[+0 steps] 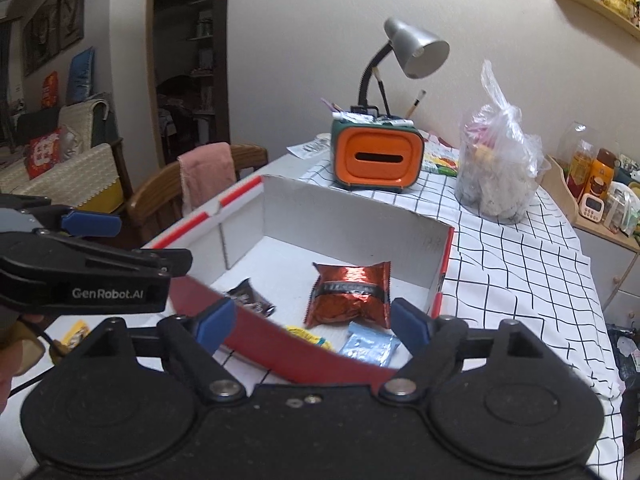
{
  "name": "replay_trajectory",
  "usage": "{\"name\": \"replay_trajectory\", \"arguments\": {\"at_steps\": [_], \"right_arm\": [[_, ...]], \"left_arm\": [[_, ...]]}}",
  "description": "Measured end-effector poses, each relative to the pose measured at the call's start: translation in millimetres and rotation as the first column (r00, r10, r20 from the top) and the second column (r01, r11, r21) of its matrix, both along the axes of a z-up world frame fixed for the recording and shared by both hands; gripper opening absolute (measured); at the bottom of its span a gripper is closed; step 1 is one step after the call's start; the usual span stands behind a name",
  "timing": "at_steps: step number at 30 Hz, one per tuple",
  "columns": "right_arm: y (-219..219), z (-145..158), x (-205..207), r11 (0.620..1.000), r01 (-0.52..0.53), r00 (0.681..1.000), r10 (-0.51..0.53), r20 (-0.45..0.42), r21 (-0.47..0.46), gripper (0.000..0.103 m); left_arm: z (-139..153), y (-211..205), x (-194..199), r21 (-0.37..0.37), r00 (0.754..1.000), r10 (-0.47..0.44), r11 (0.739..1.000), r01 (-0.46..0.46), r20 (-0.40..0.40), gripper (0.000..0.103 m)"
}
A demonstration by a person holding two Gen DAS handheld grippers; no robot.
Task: Organize snacks
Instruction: 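Withdraw both tools from the box back toward the snack pile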
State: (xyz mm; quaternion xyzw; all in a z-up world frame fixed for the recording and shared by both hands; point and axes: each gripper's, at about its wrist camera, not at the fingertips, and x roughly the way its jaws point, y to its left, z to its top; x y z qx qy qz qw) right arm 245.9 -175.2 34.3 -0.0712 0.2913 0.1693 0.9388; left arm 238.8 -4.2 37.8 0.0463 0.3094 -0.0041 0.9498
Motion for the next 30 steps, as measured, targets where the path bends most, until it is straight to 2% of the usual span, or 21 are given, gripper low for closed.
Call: {"name": "replay_trajectory", "arguments": {"at_steps": [3, 5, 12, 21, 30], "right_arm": [[1.3, 5.3, -16.5, 1.0, -0.011, 1.0, 0.011, 0.006, 0.005, 0.087], [1.1, 8.2, -27.7, 1.0, -0.024, 1.0, 0.024, 0.011, 0.016, 0.098], [0.9, 6.6, -59.6, 0.996, -0.08, 0.997, 0.08, 0.006, 0.035, 0.101], [2.3, -14.8, -76.0, 0.991, -0.107, 0.992, 0.112, -0.061, 0.084, 0.103], [-4.5, -55.9, -66.6, 0.992, -0.023, 0.982, 0.045, -0.182, 0.122, 0.103]], "left_arm": [[3.7, 4.3, -16.3, 0.001, 1.0, -0.002, 1.0, 0.002, 0.01, 0.081], [5.1, 9.4, -26.1, -0.008, 1.0, -0.003, 1.0, 0.003, 0.012, 0.083], [2.0, 29.6, -54.7, -0.017, 1.0, 0.009, 1.0, -0.009, 0.0, 0.089], [-18.1, 73.4, -75.4, -0.066, 0.998, 0.053, 0.996, -0.055, -0.04, 0.098], [-58.8, 107.7, -62.9, -0.106, 0.977, 0.137, 0.982, -0.155, -0.16, 0.099]]}}
